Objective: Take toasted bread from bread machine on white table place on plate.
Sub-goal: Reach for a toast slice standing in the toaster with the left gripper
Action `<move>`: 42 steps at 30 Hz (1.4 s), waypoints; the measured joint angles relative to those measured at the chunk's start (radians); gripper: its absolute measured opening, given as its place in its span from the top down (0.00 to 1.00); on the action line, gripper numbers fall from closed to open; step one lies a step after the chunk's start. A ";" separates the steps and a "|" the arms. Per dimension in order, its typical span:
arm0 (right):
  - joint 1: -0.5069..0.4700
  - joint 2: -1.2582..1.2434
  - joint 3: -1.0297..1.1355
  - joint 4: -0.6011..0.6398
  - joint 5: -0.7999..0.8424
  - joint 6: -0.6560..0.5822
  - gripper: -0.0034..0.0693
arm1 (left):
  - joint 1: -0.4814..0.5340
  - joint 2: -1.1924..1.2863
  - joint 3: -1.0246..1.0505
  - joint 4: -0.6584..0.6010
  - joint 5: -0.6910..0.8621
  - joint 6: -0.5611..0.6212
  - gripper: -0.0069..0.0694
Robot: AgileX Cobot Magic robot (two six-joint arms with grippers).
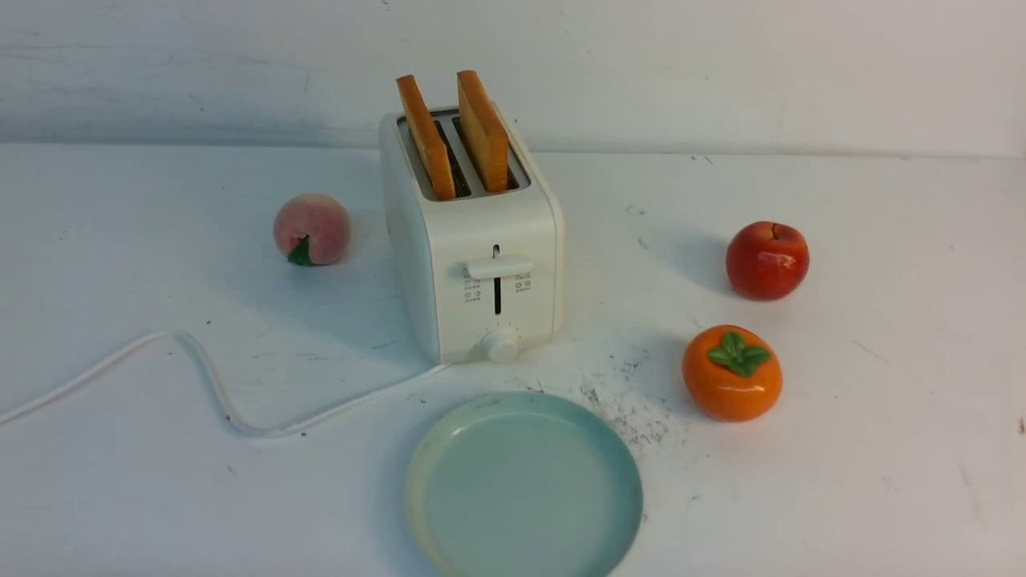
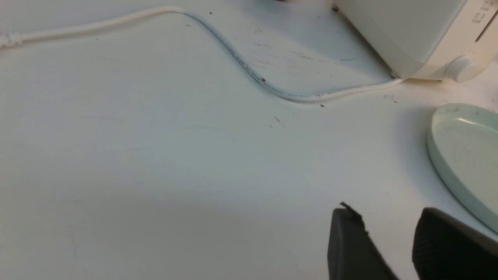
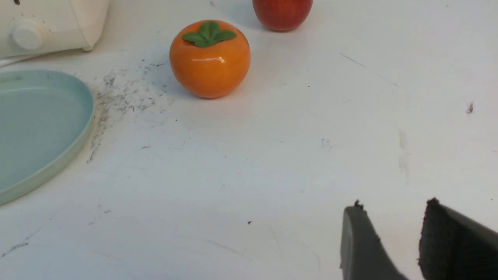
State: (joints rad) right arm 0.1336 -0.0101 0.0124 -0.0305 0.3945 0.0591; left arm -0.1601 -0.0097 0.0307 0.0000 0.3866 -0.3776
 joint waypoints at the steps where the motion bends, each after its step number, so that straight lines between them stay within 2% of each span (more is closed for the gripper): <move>1: 0.000 0.000 0.000 0.000 0.000 0.000 0.62 | 0.000 0.000 0.000 0.000 0.000 0.000 0.60; 35: 0.000 0.000 0.000 0.000 0.000 0.000 0.62 | 0.000 0.000 0.000 0.000 -0.026 -0.005 0.60; 37: 0.000 0.000 0.000 0.000 0.000 0.000 0.62 | 0.000 0.000 0.000 -0.084 -0.140 -0.093 0.60; 42: 0.000 0.000 0.000 0.000 0.000 0.000 0.62 | 0.000 0.000 0.000 -0.414 -0.372 -0.364 0.60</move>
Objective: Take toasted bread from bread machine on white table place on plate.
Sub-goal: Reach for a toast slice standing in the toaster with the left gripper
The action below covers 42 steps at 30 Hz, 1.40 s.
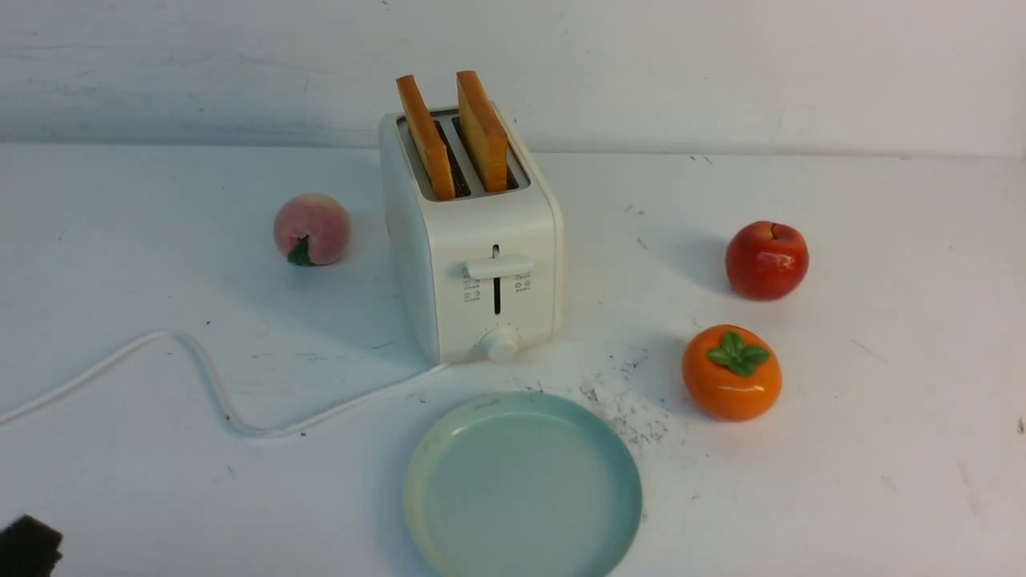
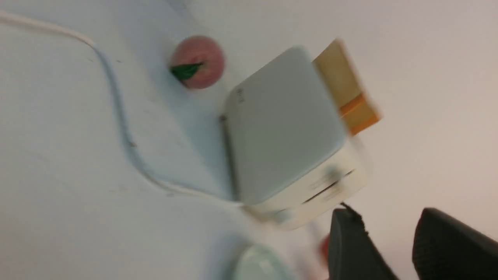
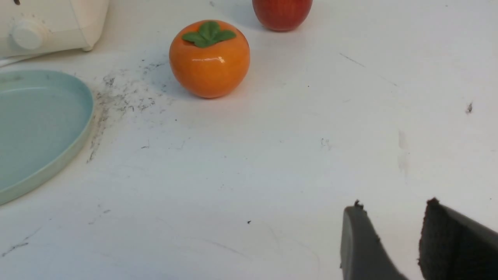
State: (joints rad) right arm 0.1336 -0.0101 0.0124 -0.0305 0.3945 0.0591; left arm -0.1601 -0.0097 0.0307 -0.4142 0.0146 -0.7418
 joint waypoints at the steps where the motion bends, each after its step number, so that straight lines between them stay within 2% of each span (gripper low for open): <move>1: 0.000 0.000 0.000 0.000 0.000 0.000 0.62 | 0.000 0.000 0.000 -0.046 -0.023 -0.031 0.60; 3: 0.000 0.000 0.000 0.000 0.000 0.000 0.62 | 0.000 0.000 0.000 -0.154 -0.068 -0.080 0.60; 6: 0.000 0.000 0.000 0.000 0.000 0.000 0.62 | 0.000 0.000 0.000 -0.236 -0.086 -0.095 0.60; 20: 0.000 0.000 0.004 -0.007 -0.027 0.014 0.62 | 0.000 0.000 0.000 -0.334 -0.093 -0.106 0.60; 24: 0.000 0.000 0.012 0.206 -0.113 0.194 0.62 | 0.000 0.000 0.000 -0.376 -0.112 -0.106 0.60; 25: 0.000 0.000 0.012 0.374 -0.165 0.329 0.62 | 0.000 0.000 0.000 -0.371 -0.120 -0.083 0.60; 26: 0.000 0.000 0.012 0.441 -0.189 0.382 0.62 | 0.000 0.000 0.000 -0.363 -0.125 -0.058 0.61; 29: 0.000 0.000 0.012 0.627 -0.249 0.511 0.62 | 0.000 0.000 -0.006 -0.324 -0.140 0.049 0.69; 31: 0.000 0.000 0.012 0.717 -0.265 0.549 0.62 | 0.000 0.000 -0.041 -0.317 -0.132 0.120 0.80; 34: 0.000 0.000 0.012 0.769 -0.277 0.534 0.63 | 0.000 0.014 -0.123 -0.312 -0.095 0.200 0.93; 39: 0.000 0.000 -0.003 0.786 -0.328 0.378 0.71 | 0.000 0.188 -0.350 -0.315 0.113 0.244 0.93; 40: 0.000 0.002 -0.033 0.785 -0.351 0.299 0.77 | 0.000 0.271 -0.440 -0.314 0.221 0.253 0.93; 41: 0.000 0.004 -0.039 0.785 -0.351 0.286 0.77 | 0.000 0.284 -0.440 -0.314 0.221 0.253 0.93; 42: 0.000 0.023 -0.085 0.786 -0.367 0.183 0.84 | 0.000 0.378 -0.553 -0.306 0.321 0.274 0.93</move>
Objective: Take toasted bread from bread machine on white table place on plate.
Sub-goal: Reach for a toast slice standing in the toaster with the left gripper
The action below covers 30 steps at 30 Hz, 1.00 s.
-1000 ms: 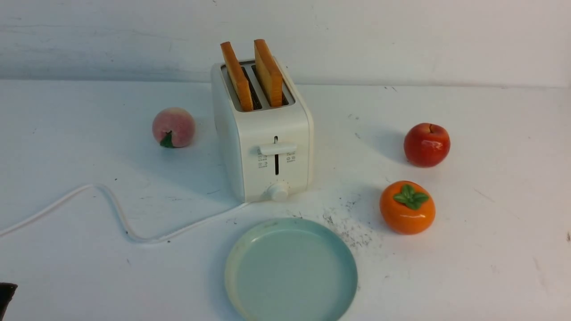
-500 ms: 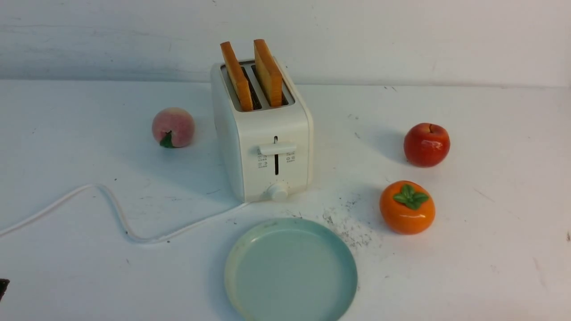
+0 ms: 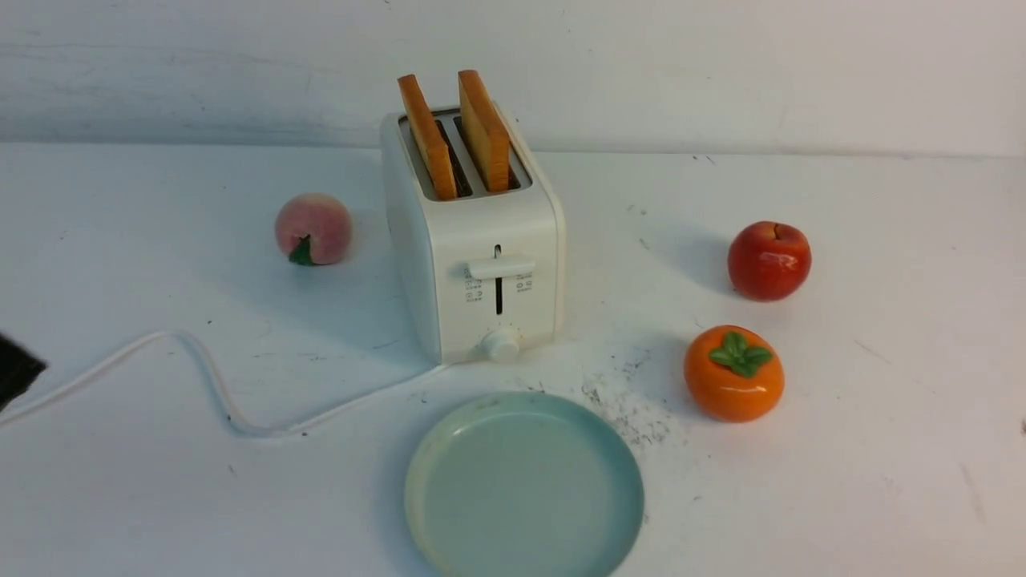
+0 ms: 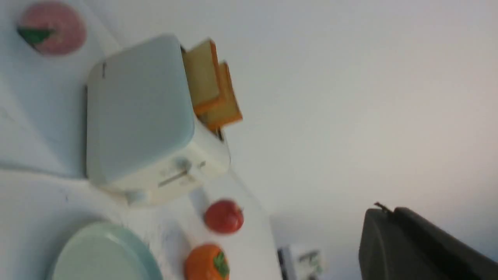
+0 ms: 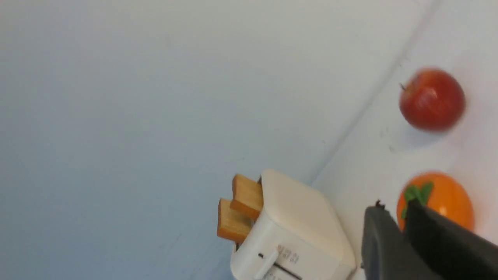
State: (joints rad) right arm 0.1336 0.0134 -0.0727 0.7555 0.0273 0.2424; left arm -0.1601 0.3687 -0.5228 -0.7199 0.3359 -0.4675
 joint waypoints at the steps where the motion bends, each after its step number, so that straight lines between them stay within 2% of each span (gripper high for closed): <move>1: 0.000 0.010 -0.015 0.000 -0.004 -0.032 0.88 | 0.000 0.028 -0.030 0.004 0.046 0.010 0.93; 2: 0.000 0.058 -0.070 0.001 -0.002 -0.163 0.94 | 0.000 0.147 -0.138 0.025 0.158 0.055 0.93; 4: 0.000 0.183 -0.175 0.012 0.053 -0.316 0.96 | 0.000 0.317 -0.310 0.060 0.338 0.149 0.93; 7: 0.000 0.337 -0.289 0.006 0.195 -0.433 0.96 | 0.000 0.508 -0.504 0.115 0.516 0.264 0.93; 10: 0.000 0.537 -0.446 -0.087 0.504 -0.488 0.96 | 0.000 0.732 -0.750 0.232 0.658 0.335 0.93; 13: 0.000 0.680 -0.579 -0.244 0.761 -0.478 0.96 | 0.000 0.921 -0.988 0.329 0.796 0.271 0.93; 15: 0.000 0.716 -0.614 -0.305 0.848 -0.454 0.96 | 0.000 1.002 -1.087 0.349 0.853 0.230 0.93; 16: 0.000 0.765 -0.655 -0.409 0.921 -0.415 0.96 | -0.001 1.097 -1.193 0.353 0.889 0.194 0.93; 21: 0.000 0.819 -0.685 -0.671 1.006 -0.250 0.96 | -0.051 1.388 -1.477 0.363 0.910 0.140 0.93; 25: 0.000 0.819 -0.685 -0.744 1.028 -0.181 0.95 | -0.106 1.522 -1.624 0.396 0.916 0.082 0.93; 30: 0.000 0.819 -0.685 -0.764 1.022 -0.142 0.95 | -0.209 1.710 -1.845 0.554 0.918 -0.001 0.91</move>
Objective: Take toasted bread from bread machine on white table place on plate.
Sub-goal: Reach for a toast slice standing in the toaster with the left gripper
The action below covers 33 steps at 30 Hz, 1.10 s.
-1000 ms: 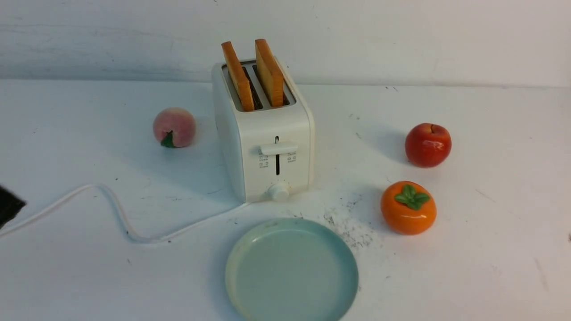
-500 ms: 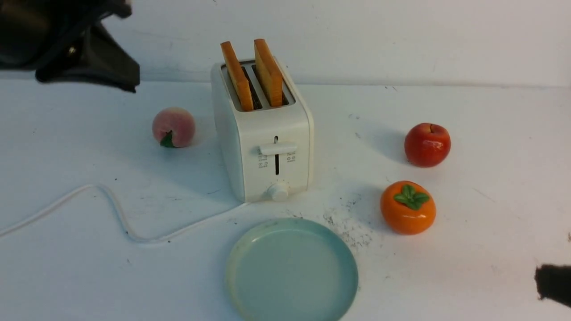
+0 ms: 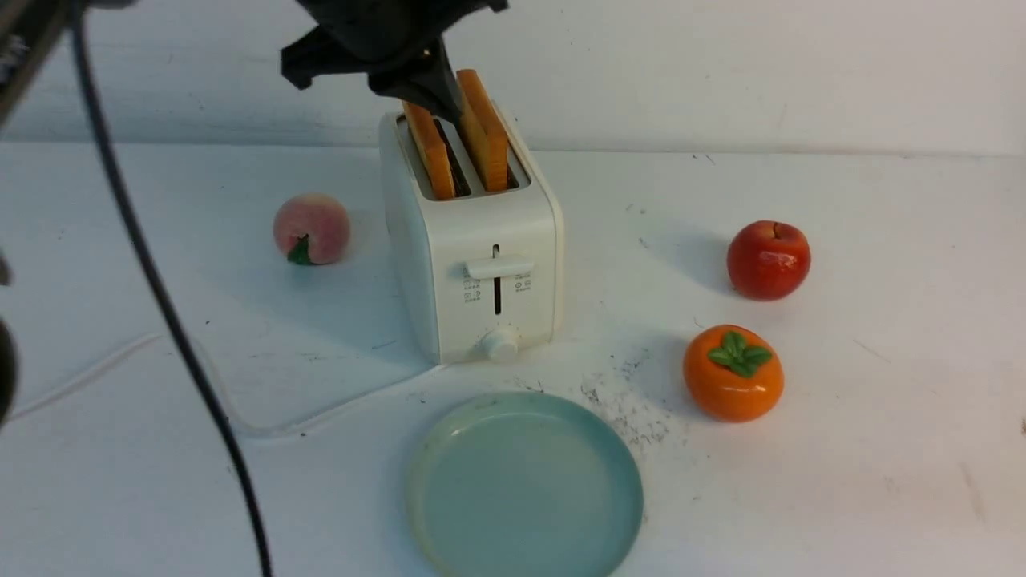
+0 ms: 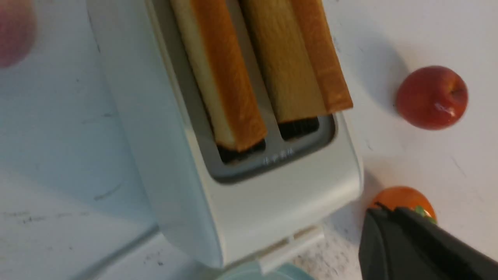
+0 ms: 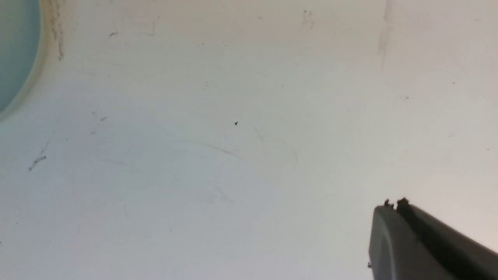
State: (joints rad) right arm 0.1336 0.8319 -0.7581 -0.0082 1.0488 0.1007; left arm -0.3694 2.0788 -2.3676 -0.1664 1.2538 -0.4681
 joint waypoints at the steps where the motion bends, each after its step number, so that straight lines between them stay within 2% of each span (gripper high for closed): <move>1: 0.000 0.000 0.000 0.000 -0.001 0.001 0.95 | -0.016 0.024 -0.026 0.048 0.000 -0.013 0.90; 5: 0.000 0.000 0.000 0.000 -0.003 0.002 0.95 | -0.061 0.062 -0.059 0.217 0.000 -0.064 0.79; 9: 0.000 0.000 0.000 0.008 -0.006 0.002 0.94 | -0.084 0.066 -0.068 0.381 0.000 -0.093 0.60; 12: 0.000 0.000 0.000 0.023 -0.008 0.002 0.94 | -0.085 0.066 -0.068 0.424 0.000 -0.096 0.49; 15: 0.000 0.000 0.000 0.031 -0.013 0.002 0.93 | -0.084 0.066 -0.068 0.436 0.000 -0.096 0.42; 24: 0.000 0.000 0.000 0.050 -0.022 0.003 0.92 | -0.084 0.104 -0.068 0.443 -0.032 -0.096 0.40; 33: 0.000 0.000 0.000 0.071 -0.092 0.003 0.91 | -0.084 0.201 -0.068 0.501 -0.102 -0.096 0.40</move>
State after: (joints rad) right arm 0.1336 0.8319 -0.7581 0.0628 0.9565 0.1041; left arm -0.4531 2.2796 -2.4353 0.3349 1.1520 -0.5636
